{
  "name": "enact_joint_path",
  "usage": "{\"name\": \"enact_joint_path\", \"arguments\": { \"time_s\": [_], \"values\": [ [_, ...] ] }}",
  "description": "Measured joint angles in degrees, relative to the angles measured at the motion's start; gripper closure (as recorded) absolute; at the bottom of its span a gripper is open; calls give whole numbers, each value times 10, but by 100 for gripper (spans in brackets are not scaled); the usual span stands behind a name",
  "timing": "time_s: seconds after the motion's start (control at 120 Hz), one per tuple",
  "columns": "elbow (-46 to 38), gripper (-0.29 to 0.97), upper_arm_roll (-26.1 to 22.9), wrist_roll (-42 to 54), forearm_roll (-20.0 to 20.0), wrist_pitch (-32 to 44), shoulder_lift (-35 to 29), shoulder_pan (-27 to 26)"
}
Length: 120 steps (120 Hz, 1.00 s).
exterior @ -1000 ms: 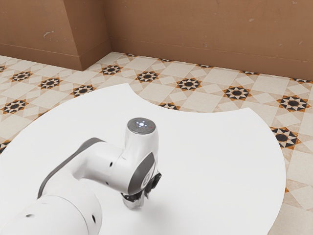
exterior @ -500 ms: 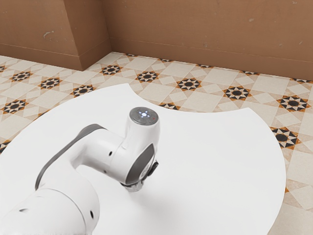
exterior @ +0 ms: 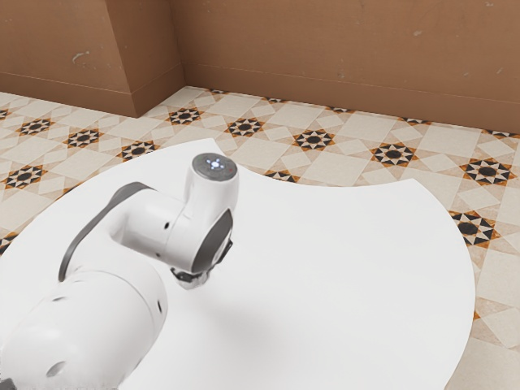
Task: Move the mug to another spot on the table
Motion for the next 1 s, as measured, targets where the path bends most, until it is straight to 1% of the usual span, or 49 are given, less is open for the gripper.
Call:
{"name": "enact_joint_path", "arguments": {
  "time_s": [0.425,0.575,0.717,1.0],
  "values": [
    [3,78,-54,2,-3,27,1,51],
    [3,77,-65,2,-9,33,0,58],
    [3,77,-85,3,-16,38,-1,70],
    [2,76,-96,2,-24,42,-1,75]
  ]
}}
